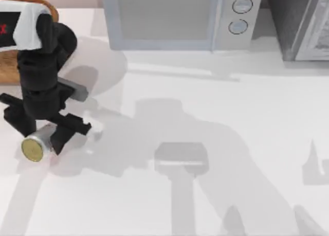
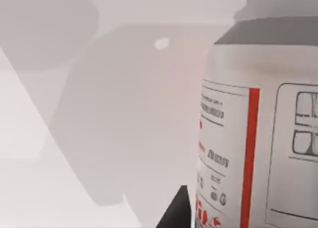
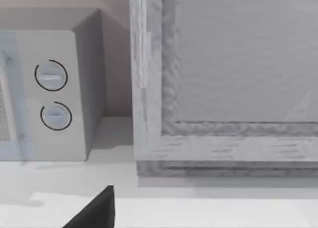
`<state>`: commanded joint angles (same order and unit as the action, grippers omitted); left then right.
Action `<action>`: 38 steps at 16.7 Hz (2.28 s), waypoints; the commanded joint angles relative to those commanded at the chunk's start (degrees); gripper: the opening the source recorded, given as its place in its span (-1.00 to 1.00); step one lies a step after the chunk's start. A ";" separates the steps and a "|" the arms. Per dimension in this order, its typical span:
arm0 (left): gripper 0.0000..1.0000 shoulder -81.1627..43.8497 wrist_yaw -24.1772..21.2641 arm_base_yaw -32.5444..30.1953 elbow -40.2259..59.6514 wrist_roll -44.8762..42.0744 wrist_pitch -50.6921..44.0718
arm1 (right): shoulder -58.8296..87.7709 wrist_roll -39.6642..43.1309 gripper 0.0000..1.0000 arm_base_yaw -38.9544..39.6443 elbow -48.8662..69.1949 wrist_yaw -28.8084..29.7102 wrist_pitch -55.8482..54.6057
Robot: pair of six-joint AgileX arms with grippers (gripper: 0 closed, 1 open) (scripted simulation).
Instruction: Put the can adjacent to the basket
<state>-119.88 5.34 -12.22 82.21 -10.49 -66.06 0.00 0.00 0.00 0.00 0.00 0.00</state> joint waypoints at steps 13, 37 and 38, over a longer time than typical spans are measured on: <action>-1.00 6.01 -5.42 28.84 3.04 -7.65 4.84 | 0.00 0.00 1.00 0.00 0.00 0.00 0.00; -0.55 5.53 -5.42 28.85 1.85 -7.67 6.51 | 0.00 0.00 1.00 0.00 0.00 0.00 0.00; -0.40 5.53 -5.42 28.85 1.85 -7.67 6.51 | 0.00 0.00 1.00 0.00 0.00 0.00 0.00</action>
<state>-114.35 -0.08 16.64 84.06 -18.16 -59.55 0.00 0.00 0.00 0.00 0.00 0.00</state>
